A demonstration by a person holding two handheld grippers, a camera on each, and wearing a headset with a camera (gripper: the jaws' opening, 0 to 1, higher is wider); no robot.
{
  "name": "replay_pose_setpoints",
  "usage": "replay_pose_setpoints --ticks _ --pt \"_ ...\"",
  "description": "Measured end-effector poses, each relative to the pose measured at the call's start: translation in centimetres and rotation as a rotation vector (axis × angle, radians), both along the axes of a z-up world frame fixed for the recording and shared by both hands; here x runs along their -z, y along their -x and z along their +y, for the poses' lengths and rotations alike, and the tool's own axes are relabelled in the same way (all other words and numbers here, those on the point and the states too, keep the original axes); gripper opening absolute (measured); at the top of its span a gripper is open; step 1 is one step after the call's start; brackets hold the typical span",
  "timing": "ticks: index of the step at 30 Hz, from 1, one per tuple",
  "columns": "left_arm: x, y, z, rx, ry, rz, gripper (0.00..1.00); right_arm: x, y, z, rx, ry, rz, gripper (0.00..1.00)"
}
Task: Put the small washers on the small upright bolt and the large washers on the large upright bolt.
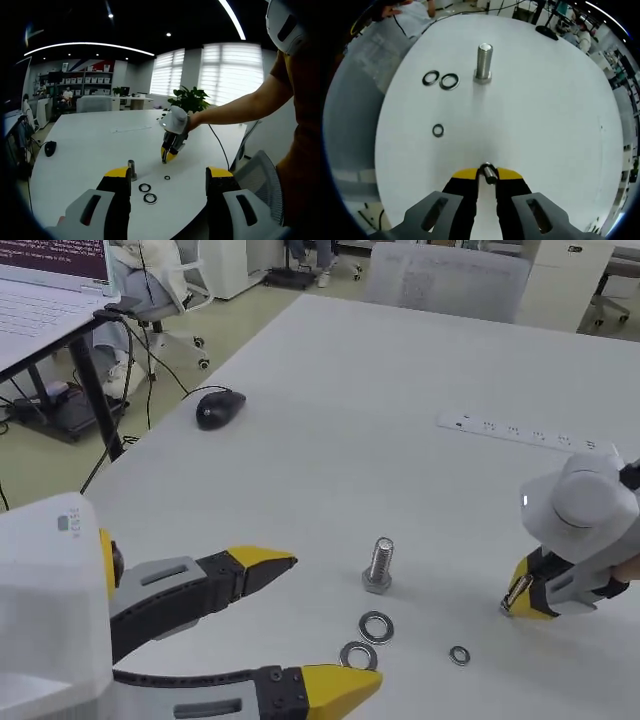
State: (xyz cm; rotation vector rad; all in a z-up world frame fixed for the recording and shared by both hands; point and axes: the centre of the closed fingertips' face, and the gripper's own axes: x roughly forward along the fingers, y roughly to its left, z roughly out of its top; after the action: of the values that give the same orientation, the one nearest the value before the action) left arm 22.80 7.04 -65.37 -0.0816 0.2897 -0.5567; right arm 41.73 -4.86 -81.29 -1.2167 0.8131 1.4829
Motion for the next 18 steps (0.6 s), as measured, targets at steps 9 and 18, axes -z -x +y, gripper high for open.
replay_pose_setpoints --ticks 9,18 --pt "-0.1 0.0 0.0 0.001 -0.001 -0.003 0.59 -0.7 0.1 -0.8 0.019 -0.012 0.000 0.15" --pt "-0.5 0.1 -0.4 0.013 -0.005 -0.020 0.59 -1.5 1.4 -2.4 0.018 0.002 -0.007 0.15"
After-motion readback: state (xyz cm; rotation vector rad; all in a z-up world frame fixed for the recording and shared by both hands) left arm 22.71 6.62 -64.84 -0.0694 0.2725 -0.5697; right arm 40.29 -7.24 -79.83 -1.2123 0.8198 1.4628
